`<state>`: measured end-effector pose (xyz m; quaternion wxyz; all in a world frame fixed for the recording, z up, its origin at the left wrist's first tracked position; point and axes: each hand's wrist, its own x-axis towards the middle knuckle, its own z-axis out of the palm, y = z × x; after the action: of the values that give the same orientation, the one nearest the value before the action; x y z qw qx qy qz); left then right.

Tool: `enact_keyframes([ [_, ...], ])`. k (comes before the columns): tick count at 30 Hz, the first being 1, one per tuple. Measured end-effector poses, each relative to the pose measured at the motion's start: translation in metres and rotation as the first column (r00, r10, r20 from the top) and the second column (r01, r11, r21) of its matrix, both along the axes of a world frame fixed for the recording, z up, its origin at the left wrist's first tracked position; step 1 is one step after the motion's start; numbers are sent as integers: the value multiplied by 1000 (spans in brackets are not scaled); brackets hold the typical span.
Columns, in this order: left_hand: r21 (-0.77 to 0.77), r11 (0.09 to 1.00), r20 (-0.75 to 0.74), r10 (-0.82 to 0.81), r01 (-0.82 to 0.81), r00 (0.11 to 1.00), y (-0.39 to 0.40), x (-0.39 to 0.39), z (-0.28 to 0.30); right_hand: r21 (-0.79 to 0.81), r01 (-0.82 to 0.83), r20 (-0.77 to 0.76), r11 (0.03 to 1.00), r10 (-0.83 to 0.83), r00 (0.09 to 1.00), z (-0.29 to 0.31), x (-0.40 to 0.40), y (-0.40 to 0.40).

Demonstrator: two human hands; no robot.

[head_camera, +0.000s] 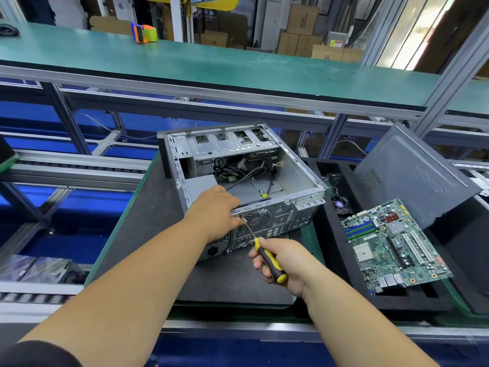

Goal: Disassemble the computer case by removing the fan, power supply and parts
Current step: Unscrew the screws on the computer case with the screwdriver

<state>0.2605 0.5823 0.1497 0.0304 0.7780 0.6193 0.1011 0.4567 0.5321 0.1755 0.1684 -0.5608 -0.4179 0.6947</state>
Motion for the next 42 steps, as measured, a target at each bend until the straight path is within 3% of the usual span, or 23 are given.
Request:
enact_keyframes([
  [3, 1, 1000, -9, -1, 1, 1000, 0, 1, 0, 11, 7, 11, 1000, -7, 1000, 1, -2, -1],
  [9, -6, 1000, 9, 8, -7, 1000, -1, 1, 2, 271, -147, 368, 951, 39, 929, -1, -8, -2],
  [11, -6, 1000, 29, 17, -17, 999, -1, 2, 2, 429, -318, 533, 845, 47, 845, -3, -5, -4],
  [13, -8, 1000, 23, 20, -20, 1000, -1, 2, 2, 497, -509, 737, 703, -32, 675, -8, -6, -9],
  [15, -13, 1000, 18, 21, -21, 1000, -2, 2, 2, 514, -626, 830, 587, -157, 535, -11, -10, -13],
  [18, -16, 1000, 19, 24, -23, 1000, -2, 2, 3, 520, -667, 845, 533, -210, 491, -18, -13, -15],
  [20, -11, 1000, 16, 20, -20, 1000, -2, 2, 4, 542, -573, 791, 615, -143, 595, -18, -8, -10],
  [22, -6, 1000, 21, 19, -19, 1000, -2, 2, 4, 488, -373, 629, 789, -22, 777, -15, -4, -2],
  [24, -6, 1000, 25, 17, -17, 1000, -3, 3, 4, 250, -125, 331, 960, 37, 943, -12, -2, 3],
  [25, -5, 1000, 24, 15, -15, 1000, -3, 2, 4, 85, -52, 167, 995, 37, 985, -12, -1, 4],
  [27, -4, 1000, 17, 12, -12, 1000, -2, 2, 4, -177, -14, -92, 984, -3, 996, -10, 2, 6],
  [29, -3, 1000, 14, 14, -14, 1000, -2, 2, 4, -311, -20, -246, 950, -60, 967, -9, 3, 7],
  [33, 0, 1000, 13, 10, -10, 1000, -1, 2, 3, -340, -3, -308, 940, -109, 945, -11, 2, 6],
  [36, 7, 1000, 12, 2, -2, 1000, -1, 2, 1, -190, 33, -210, 981, -73, 975, -19, 0, 3],
  [39, 17, 1000, -8, -4, 4, 1000, 0, 2, 1, 126, -22, 126, 992, 6, 992, -20, -1, 0],
  [40, 17, 1000, -7, -4, 5, 1000, 0, 2, 1, 261, -121, 310, 958, 36, 950, -18, -1, -1],
  [42, 12, 1000, 6, -4, 4, 1000, -1, 2, 3, 445, -411, 671, 795, 8, 742, -17, 0, -3],
])
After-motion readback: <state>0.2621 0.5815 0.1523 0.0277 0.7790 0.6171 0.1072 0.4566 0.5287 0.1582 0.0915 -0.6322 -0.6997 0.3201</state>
